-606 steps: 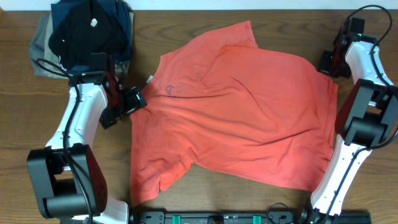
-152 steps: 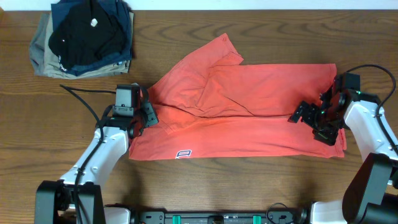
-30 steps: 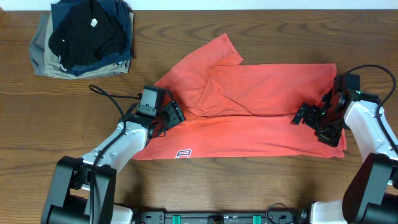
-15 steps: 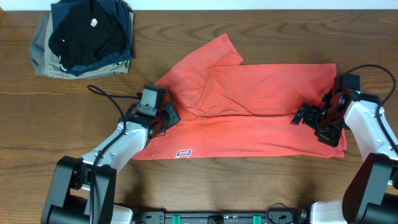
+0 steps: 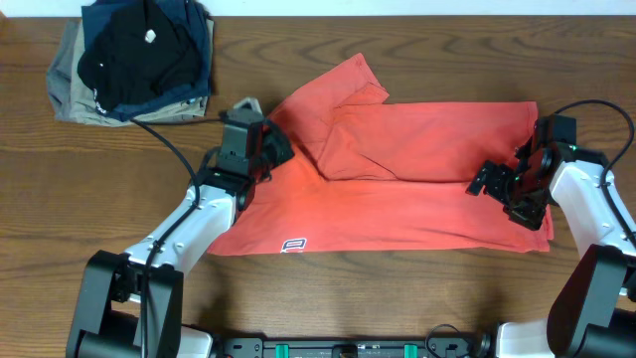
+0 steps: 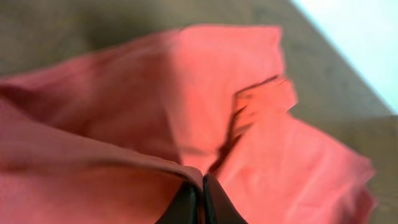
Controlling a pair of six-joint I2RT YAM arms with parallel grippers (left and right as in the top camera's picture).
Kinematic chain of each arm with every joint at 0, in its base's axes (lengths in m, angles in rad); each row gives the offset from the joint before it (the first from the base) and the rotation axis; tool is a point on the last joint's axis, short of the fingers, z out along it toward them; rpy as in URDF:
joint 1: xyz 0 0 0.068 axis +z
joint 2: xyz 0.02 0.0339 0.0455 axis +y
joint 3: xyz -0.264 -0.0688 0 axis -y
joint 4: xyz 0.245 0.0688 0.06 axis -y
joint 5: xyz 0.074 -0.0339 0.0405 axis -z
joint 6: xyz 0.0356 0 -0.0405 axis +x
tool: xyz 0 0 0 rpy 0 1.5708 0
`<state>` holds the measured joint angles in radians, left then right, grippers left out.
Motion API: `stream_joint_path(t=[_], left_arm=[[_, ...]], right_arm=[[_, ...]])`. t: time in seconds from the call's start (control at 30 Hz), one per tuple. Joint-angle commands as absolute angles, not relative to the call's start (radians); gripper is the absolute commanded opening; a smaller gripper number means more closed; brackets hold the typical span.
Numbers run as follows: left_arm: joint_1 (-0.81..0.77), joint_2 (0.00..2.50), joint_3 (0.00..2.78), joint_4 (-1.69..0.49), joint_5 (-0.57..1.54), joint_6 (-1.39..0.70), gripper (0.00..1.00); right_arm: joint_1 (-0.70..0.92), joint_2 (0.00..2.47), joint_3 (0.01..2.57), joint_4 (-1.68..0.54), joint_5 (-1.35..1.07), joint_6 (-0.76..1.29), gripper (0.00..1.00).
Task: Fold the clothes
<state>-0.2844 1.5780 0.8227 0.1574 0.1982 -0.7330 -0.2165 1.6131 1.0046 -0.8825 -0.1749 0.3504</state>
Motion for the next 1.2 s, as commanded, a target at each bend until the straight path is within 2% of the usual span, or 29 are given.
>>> stream_joint_path(t=[0.0, 0.1, 0.13, 0.23, 0.27, 0.5, 0.67, 0.93, 1.17], left_arm=[[-0.286, 1.588, 0.835, 0.172, 0.126, -0.728, 0.06], [-0.286, 1.598, 0.835, 0.183, 0.084, -0.728, 0.06], [-0.286, 1.606, 0.835, 0.192, 0.084, -0.728, 0.11], [-0.287, 1.628, 0.835, 0.205, 0.085, -0.728, 0.86], [-0.287, 1.631, 0.835, 0.204, 0.084, -0.727, 0.98], [-0.287, 1.579, 0.839, 0.131, 0.094, -0.66, 0.98], [-0.287, 1.485, 0.935, 0.001, 0.096, -0.516, 0.98], [-0.281, 1.597, 1.448, -0.531, 0.115, -0.237, 0.98], [-0.241, 1.859, 1.865, -0.74, 0.115, -0.164, 0.98]], right_arm=[[-0.207, 1.615, 1.018, -0.878, -0.161, 0.336, 0.98], [-0.207, 1.615, 1.018, -0.878, -0.161, 0.336, 0.99], [-0.207, 1.615, 1.018, -0.878, -0.161, 0.336, 0.99], [-0.207, 1.615, 1.018, -0.879, -0.161, 0.336, 0.99], [-0.207, 1.615, 1.018, -0.879, -0.161, 0.336, 0.99], [-0.216, 1.614, 1.056, -0.937, -0.161, 0.334, 0.99], [-0.246, 1.614, 1.229, -1.046, -0.161, 0.316, 0.98], [-0.231, 1.615, 1.499, -1.002, -0.154, 0.167, 0.99], [-0.231, 1.647, 1.532, -0.849, -0.101, 0.167, 0.99]])
